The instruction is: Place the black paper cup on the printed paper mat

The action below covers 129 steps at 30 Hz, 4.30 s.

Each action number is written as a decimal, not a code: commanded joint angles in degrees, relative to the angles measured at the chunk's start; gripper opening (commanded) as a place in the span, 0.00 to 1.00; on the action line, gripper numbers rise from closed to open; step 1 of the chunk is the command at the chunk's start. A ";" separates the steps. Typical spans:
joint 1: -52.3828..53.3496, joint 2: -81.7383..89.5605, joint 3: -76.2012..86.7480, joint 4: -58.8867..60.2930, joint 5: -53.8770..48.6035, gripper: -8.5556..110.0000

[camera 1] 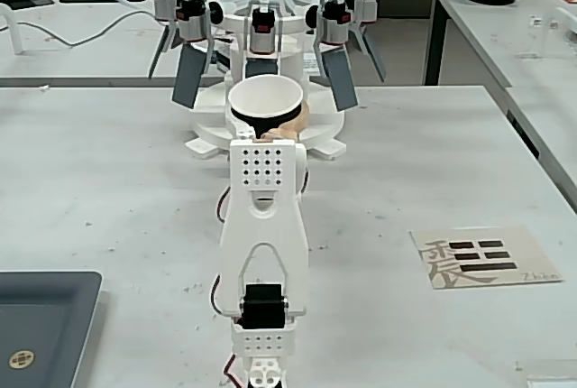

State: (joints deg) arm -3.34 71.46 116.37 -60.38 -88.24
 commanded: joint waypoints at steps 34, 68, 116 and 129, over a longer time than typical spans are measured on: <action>1.14 10.99 6.68 -0.09 -2.46 0.14; 2.29 45.26 45.88 2.72 2.55 0.14; 42.98 41.84 46.58 1.85 5.54 0.14; 48.08 27.07 31.29 0.62 5.19 0.15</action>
State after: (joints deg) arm 43.77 99.84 152.40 -58.36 -82.88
